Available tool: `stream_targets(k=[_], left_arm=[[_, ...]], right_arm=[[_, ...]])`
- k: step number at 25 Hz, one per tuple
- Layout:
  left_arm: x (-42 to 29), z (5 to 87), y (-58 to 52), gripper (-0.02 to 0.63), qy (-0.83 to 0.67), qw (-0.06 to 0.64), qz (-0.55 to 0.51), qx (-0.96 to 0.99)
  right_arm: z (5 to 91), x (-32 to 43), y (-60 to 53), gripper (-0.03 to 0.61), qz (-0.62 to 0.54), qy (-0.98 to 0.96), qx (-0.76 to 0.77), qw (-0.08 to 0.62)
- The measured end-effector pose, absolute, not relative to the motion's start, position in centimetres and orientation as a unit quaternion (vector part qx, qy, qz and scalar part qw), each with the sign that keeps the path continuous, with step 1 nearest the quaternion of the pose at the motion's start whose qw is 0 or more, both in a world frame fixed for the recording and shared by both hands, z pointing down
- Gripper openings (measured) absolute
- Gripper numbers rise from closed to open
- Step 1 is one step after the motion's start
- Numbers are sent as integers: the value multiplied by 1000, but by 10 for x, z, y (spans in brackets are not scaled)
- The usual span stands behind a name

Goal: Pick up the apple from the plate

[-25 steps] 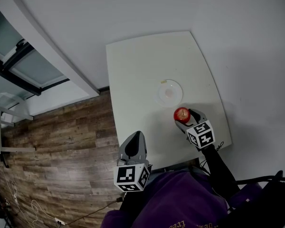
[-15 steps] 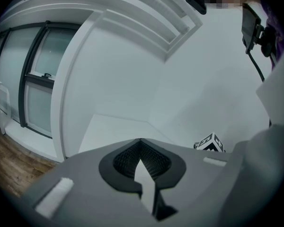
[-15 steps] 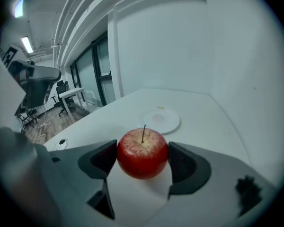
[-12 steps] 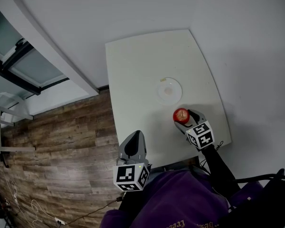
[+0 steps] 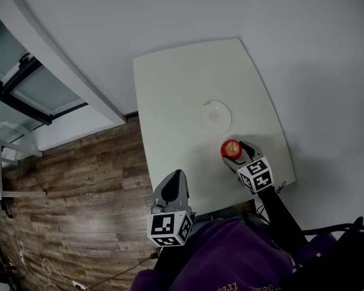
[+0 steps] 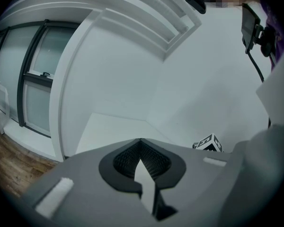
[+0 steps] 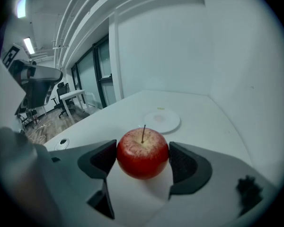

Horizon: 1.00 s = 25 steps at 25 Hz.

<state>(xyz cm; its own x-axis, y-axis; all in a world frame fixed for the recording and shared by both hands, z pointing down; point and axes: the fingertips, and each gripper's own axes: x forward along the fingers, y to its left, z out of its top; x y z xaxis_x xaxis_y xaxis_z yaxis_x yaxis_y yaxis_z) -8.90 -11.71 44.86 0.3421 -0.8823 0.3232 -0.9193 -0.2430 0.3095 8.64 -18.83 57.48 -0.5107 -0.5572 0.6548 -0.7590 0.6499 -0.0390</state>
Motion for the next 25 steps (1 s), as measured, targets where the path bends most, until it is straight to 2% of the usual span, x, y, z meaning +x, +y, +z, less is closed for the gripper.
stream_targets(k=[15, 17, 22, 23, 24, 25], left_arm=[[-78, 451, -118, 6, -562, 228, 42, 794], [-78, 451, -120, 6, -562, 228, 42, 794], [-77, 447, -125, 6, -561, 225, 39, 796], [-76, 447, -126, 6, -560, 224, 38, 797], [-75, 448, -128, 6, -559, 223, 39, 798], [-74, 448, -129, 6, -557, 223, 39, 799]], right_arm=[[546, 92, -180, 356, 132, -875, 384, 265], [527, 91, -179, 356, 119, -885, 382, 238], [461, 82, -178, 351, 105, -916, 368, 122], [453, 83, -180, 330, 102, -916, 372, 113], [446, 85, -182, 238, 99, -914, 378, 107], [441, 87, -185, 86, 98, -911, 387, 102]])
